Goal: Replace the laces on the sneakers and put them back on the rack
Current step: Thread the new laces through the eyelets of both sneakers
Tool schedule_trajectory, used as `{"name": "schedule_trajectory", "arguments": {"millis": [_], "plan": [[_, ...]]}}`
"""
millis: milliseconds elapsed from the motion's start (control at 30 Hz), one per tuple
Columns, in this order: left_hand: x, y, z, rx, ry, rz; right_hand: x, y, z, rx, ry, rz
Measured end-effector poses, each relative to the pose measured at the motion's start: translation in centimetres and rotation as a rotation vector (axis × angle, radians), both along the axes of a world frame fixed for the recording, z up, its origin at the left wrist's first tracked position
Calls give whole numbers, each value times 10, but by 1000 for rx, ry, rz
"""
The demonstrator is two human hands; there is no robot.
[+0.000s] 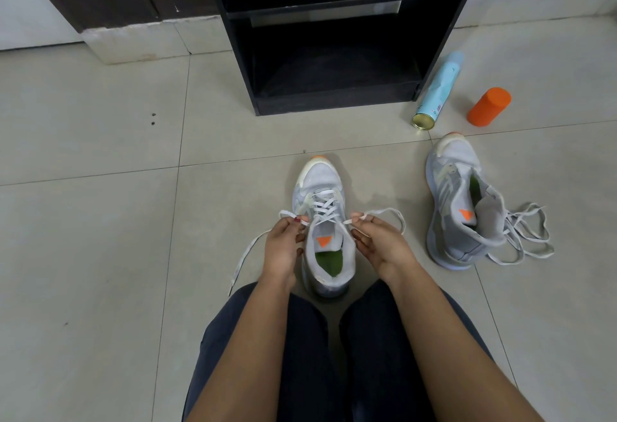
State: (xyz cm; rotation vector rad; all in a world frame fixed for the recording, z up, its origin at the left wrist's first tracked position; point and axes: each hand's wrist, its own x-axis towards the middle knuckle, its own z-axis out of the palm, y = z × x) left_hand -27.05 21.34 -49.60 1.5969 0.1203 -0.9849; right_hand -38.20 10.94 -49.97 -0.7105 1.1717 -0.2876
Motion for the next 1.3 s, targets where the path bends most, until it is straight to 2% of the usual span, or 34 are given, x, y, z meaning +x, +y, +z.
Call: {"name": "schedule_trajectory", "arguments": {"millis": [133, 233, 400, 533, 967, 1300], "plan": [[-3, -3, 0, -37, -7, -55, 8, 7, 3, -4, -6, 102], [-4, -6, 1, -37, -37, -44, 9, 10, 9, -20, -17, 87], [-8, -8, 11, -121, -189, 11, 8, 17, 17, -252, 60, 60], [-3, -7, 28, -174, -331, 4, 10, 17, 34, -391, 43, 97], [14, -26, 167, -383, -757, -85, 28, -16, 179, -855, -126, 257], [2, -12, 232, -448, -858, -80, 27, 1, 240, -978, -244, 255]]}}
